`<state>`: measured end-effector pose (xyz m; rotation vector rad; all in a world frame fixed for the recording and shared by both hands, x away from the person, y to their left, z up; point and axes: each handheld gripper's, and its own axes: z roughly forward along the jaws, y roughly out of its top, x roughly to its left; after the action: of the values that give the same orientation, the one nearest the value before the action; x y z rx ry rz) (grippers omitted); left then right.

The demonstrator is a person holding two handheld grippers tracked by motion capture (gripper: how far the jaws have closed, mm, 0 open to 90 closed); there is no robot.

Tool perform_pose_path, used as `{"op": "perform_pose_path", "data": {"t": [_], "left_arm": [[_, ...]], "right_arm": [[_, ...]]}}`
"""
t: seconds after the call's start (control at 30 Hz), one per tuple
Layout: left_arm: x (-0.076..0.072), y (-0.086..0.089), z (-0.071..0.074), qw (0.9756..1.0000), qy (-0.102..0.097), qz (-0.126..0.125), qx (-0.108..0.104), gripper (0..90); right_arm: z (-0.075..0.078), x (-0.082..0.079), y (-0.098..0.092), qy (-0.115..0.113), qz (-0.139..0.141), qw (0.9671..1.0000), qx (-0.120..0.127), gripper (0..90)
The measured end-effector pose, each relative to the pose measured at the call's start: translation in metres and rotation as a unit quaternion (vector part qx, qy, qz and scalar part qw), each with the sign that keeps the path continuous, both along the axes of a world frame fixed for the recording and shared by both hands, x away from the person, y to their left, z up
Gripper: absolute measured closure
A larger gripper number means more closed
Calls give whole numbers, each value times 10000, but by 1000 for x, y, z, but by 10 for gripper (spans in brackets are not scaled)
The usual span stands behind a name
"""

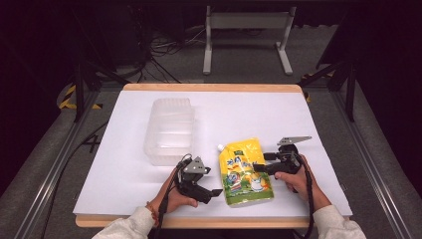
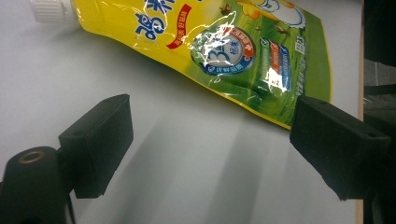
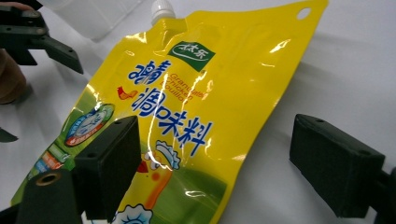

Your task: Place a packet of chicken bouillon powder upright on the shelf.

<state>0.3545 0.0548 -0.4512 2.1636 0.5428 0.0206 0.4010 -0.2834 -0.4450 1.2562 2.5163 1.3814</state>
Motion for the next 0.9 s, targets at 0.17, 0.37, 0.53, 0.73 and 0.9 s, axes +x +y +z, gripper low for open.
{"op": "perform_pose_path", "data": {"t": [0.17, 0.37, 0.53, 0.73, 0.9], "left_arm": [[8, -10, -2, 9998, 184, 30, -42, 140], [16, -19, -3, 9992, 379, 66, -77, 140], [19, -25, -4, 9986, 512, 49, -91, 153], [19, -29, -1, 9986, 508, -3, -124, 220], [22, -27, 3, 9991, 403, 49, -138, 390]], "right_arm": [[0, -4, 11, 130, 311, 9994, 99, 187], [-1, -7, 17, 111, 379, 9992, 76, 243], [-2, -8, 16, 96, 412, 9990, 172, 390], [3, -14, 15, -142, 451, 9989, 73, 665], [8, -18, 11, -342, 431, 9985, -29, 803]]}}
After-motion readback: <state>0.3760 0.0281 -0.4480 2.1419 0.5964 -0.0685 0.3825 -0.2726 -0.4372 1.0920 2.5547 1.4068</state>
